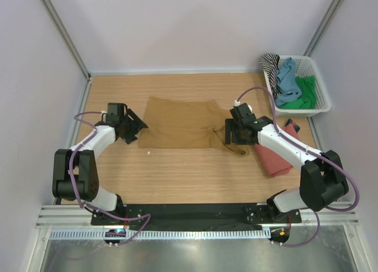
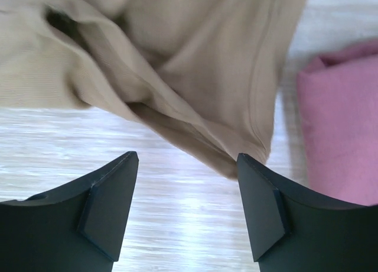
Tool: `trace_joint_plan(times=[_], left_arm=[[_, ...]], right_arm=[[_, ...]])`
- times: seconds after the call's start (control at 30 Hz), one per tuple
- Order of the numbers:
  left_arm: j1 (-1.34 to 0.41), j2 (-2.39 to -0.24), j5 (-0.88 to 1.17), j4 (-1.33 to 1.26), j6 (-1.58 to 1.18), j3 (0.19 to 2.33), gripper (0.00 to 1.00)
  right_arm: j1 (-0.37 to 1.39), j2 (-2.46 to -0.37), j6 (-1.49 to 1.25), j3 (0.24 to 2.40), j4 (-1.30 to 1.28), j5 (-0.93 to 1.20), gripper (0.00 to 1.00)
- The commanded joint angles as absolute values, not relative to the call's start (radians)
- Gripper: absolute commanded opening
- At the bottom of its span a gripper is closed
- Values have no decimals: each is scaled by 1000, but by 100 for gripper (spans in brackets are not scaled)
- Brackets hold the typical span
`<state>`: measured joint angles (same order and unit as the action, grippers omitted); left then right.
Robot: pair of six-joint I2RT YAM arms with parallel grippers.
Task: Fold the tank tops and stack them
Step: Fold the tank top
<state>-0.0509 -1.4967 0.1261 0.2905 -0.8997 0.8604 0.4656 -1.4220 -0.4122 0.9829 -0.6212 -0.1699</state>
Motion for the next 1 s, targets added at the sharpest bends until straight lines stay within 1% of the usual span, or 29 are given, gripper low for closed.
trace_joint_plan(times=[0.0,0.07,0.13,0.17,0.2,0.23,0.27,0.33,0.37,0.43,0.57,0.6,0.63,0.67,0.7,0.73,0.77,0.8,0.83,0.97], left_arm=[[-48,-1514,155,236,-873,859,71],[-46,-1532,163,230,-870,859,69],[-48,-1545,160,230,-864,858,68],[-48,-1546,158,229,-862,857,67],[-48,-1549,158,227,-859,856,64],[-46,-1558,156,227,-859,856,63],[-48,-1563,156,224,-858,856,63],[-48,-1589,164,219,-856,862,57],[-48,-1600,166,221,-856,865,55],[-46,-1623,163,218,-854,870,51],[-48,-1647,150,215,-848,871,45],[-46,-1652,150,215,-847,871,40],[-48,-1657,149,215,-847,873,37],[-48,-1663,149,213,-845,874,28],[-46,-1664,146,213,-842,876,23],[-46,-1664,144,213,-839,879,16],[-46,-1669,129,215,-836,882,6],[-43,-1670,115,222,-827,888,2],[-41,-1672,104,245,-824,903,0],[-22,-1669,92,256,-822,911,0]], right_arm=[[451,-1388,-449,939,-598,-216,72],[449,-1391,-462,911,-588,-227,67],[448,-1393,-463,896,-577,-244,67],[448,-1391,-460,881,-565,-244,70],[448,-1394,-460,874,-558,-241,74],[448,-1396,-460,868,-552,-247,78],[448,-1399,-462,861,-540,-256,79],[439,-1416,-468,854,-534,-282,77],[436,-1422,-469,851,-526,-294,75],[422,-1442,-474,839,-517,-319,73],[403,-1482,-476,818,-480,-301,65],[405,-1485,-474,819,-477,-298,55],[402,-1488,-479,821,-476,-298,49],[399,-1486,-479,825,-474,-296,42],[399,-1486,-479,828,-474,-298,28],[396,-1486,-477,837,-480,-301,23],[385,-1485,-476,844,-483,-304,15],[380,-1483,-479,850,-489,-302,5],[374,-1480,-483,865,-501,-298,3],[319,-1473,-500,910,-525,-177,3]])
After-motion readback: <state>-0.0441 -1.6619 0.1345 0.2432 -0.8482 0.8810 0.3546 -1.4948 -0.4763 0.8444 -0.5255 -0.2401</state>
